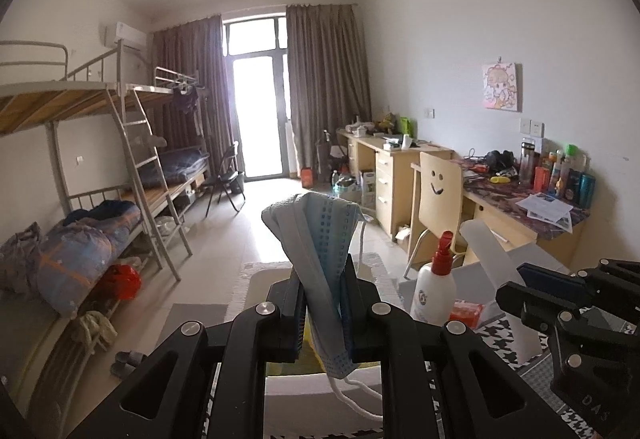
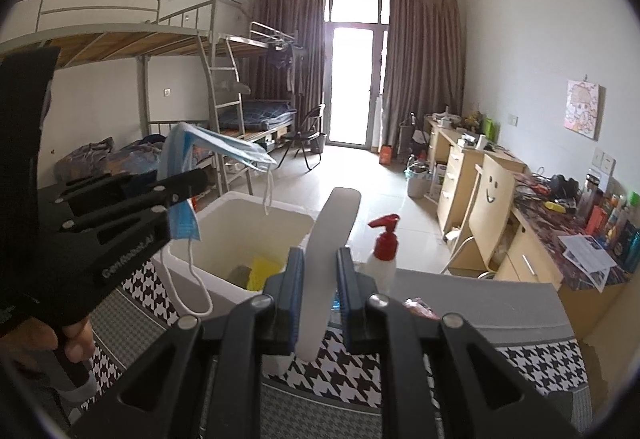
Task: Organize soft objects
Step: 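Lower the blue mask into the foam box and open the left gripper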
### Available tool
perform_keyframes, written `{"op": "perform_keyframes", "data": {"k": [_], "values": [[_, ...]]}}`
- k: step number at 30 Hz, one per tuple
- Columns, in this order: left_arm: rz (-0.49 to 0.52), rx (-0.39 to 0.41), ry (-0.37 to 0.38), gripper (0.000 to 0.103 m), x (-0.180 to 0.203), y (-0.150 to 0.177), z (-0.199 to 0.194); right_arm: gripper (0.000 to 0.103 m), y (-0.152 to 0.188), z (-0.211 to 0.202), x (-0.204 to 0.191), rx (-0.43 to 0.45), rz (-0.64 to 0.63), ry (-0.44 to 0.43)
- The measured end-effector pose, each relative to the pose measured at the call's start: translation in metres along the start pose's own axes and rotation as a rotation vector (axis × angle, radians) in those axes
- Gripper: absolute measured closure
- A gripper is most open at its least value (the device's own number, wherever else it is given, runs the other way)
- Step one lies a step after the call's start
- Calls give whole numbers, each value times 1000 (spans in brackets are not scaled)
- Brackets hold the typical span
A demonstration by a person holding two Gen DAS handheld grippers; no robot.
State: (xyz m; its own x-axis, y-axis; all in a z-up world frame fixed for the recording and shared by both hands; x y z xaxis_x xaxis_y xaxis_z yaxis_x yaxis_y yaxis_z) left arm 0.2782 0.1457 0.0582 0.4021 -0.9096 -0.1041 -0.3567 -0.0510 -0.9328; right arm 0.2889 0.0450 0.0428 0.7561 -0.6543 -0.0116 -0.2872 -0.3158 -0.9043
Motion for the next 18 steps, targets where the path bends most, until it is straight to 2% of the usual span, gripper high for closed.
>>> {"op": "perform_keyframes", "data": {"k": [18], "values": [[-6, -88, -29, 87, -19, 17, 37, 85, -5, 31, -11, -40, -15, -41]]}}
Point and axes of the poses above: each gripper's, at about its wrist camera, not at the fingertips, and z roughly the way its jaws point, x to its right, y to its underside, the point moved 10 cm from there along z, roughly the way its jaws point, and after that the axes turned 7 degrees about -y, right-handed, at the moved point
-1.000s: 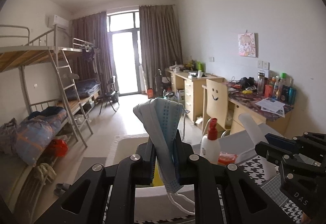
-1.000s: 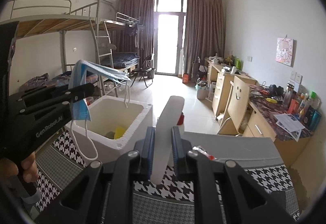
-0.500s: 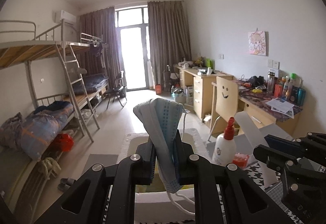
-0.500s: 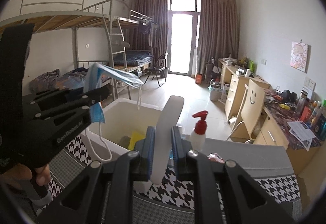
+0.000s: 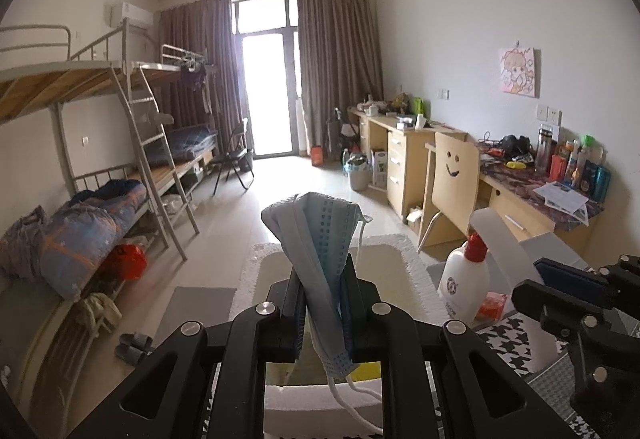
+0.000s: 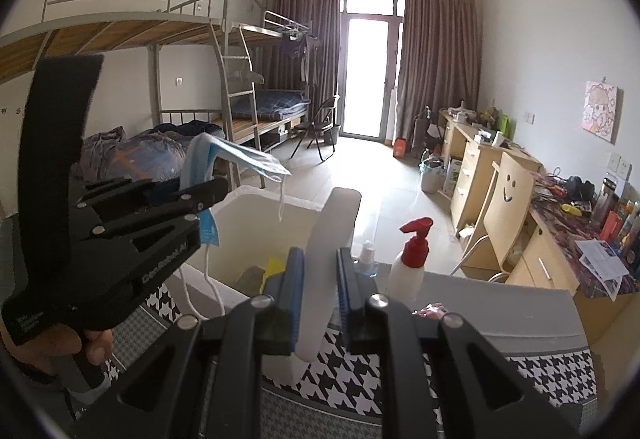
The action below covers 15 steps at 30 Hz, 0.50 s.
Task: Organize soft objects
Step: 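Lower the blue mask into the foam box and open the left gripper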
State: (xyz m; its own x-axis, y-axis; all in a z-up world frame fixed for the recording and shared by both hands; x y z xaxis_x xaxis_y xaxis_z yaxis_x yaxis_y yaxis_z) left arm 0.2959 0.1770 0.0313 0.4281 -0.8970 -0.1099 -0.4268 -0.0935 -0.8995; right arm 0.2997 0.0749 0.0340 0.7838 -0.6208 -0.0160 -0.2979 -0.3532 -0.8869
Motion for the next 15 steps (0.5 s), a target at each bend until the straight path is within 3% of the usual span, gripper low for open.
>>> {"op": "perform_keyframes", "data": {"k": [9, 11, 13, 15], "values": [[5, -49, 24, 83, -1, 7, 19, 85, -1, 7, -2, -10, -7, -2], [3, -68, 30, 69, -3, 10, 24, 85, -1, 8, -2, -12, -7, -1], [-2, -80, 24, 45, -7, 13, 28, 85, 0, 10, -1, -15, -8, 3], [5, -84, 6, 39, -11, 16, 30, 85, 0, 13, 0, -17, -3, 4]]}}
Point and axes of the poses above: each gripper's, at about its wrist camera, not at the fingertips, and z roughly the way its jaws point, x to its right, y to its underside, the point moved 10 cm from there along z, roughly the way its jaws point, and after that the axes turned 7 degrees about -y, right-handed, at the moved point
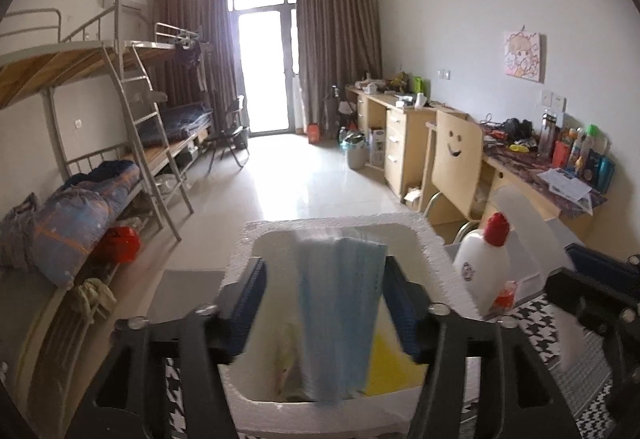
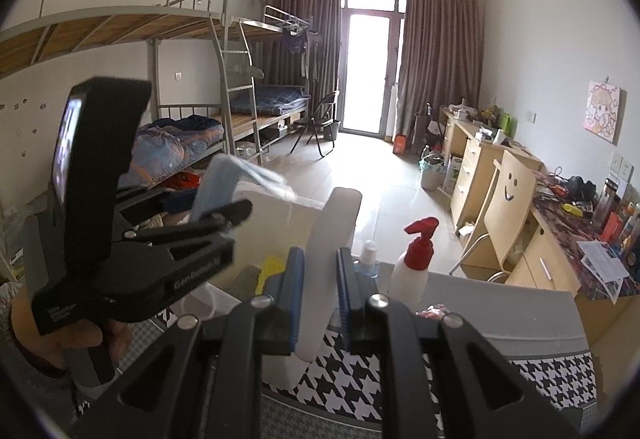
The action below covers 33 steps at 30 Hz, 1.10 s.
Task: Organize soft objects
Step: 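Lower the blue mask into the foam box and open the left gripper, then lower the white roll into the foam box and open the right gripper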
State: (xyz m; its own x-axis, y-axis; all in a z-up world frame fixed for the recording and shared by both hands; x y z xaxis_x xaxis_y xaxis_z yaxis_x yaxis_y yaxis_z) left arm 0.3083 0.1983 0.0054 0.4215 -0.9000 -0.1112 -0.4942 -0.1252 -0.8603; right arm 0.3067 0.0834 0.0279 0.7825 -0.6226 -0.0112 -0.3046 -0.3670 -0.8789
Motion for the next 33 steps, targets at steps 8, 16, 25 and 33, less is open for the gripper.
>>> {"op": "perform_keyframes", "data": {"k": [8, 16, 25, 33], "values": [[-23, 24, -26, 13, -14, -3, -7, 85, -1, 5, 0, -9, -5, 4], [-43, 61, -58, 7, -27, -7, -18, 85, -2, 12, -1, -18, -11, -10], [-72, 102, -90, 1, -47, -9, -30, 85, -4, 23, -1, -28, -15, -33], [-108, 117, -114, 1, -62, -7, -39, 85, -8, 30, -5, -29, -20, -45]]}}
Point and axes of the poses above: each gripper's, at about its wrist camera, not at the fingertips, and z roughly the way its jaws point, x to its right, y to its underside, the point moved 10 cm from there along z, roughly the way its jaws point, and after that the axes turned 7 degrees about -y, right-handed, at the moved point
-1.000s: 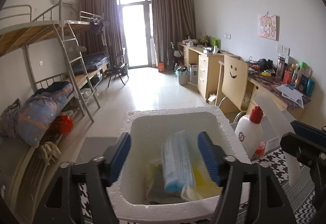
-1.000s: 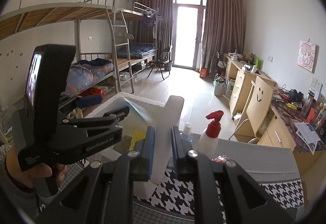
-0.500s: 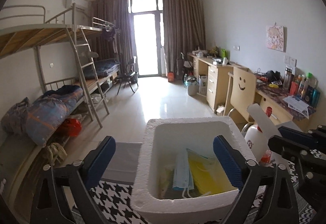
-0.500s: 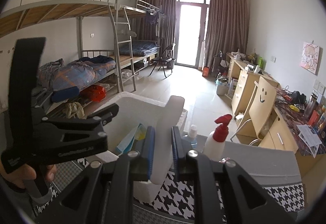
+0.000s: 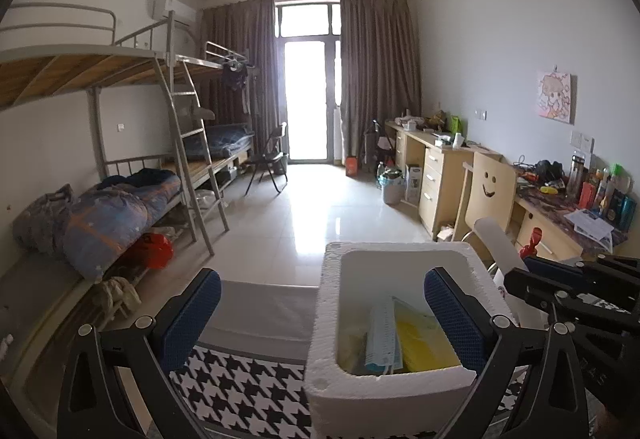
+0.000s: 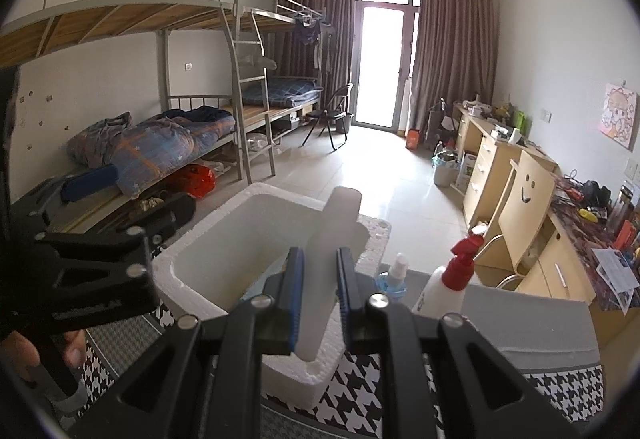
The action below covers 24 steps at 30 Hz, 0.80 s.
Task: Organize soft objects
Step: 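Lower the white roll into the foam box and open the right gripper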
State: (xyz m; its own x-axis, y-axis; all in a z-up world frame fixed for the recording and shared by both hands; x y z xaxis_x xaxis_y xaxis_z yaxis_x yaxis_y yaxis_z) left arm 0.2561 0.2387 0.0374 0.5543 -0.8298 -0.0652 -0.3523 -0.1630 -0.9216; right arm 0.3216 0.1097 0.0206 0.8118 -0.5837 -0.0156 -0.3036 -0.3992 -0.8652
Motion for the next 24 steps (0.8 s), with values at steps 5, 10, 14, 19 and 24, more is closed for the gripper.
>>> {"op": "perform_keyframes", "data": {"k": [5, 10, 14, 19, 24], "values": [[-5, 3, -2, 1, -5, 5, -5, 85, -2, 8, 1, 0, -1, -3], [-20, 1, -17, 1, -12, 9, -6, 85, -3, 16, 0, -11, 4, 8], [-15, 1, -12, 1, -10, 11, -8, 85, -2, 22, 1, -19, 15, 9], [-18, 1, -18, 1, -12, 13, -9, 80, 2, 34, 4, -52, 23, 14], [-18, -6, -18, 1, -13, 17, -7, 68, 5, 42, 10, -71, 58, 24]]}}
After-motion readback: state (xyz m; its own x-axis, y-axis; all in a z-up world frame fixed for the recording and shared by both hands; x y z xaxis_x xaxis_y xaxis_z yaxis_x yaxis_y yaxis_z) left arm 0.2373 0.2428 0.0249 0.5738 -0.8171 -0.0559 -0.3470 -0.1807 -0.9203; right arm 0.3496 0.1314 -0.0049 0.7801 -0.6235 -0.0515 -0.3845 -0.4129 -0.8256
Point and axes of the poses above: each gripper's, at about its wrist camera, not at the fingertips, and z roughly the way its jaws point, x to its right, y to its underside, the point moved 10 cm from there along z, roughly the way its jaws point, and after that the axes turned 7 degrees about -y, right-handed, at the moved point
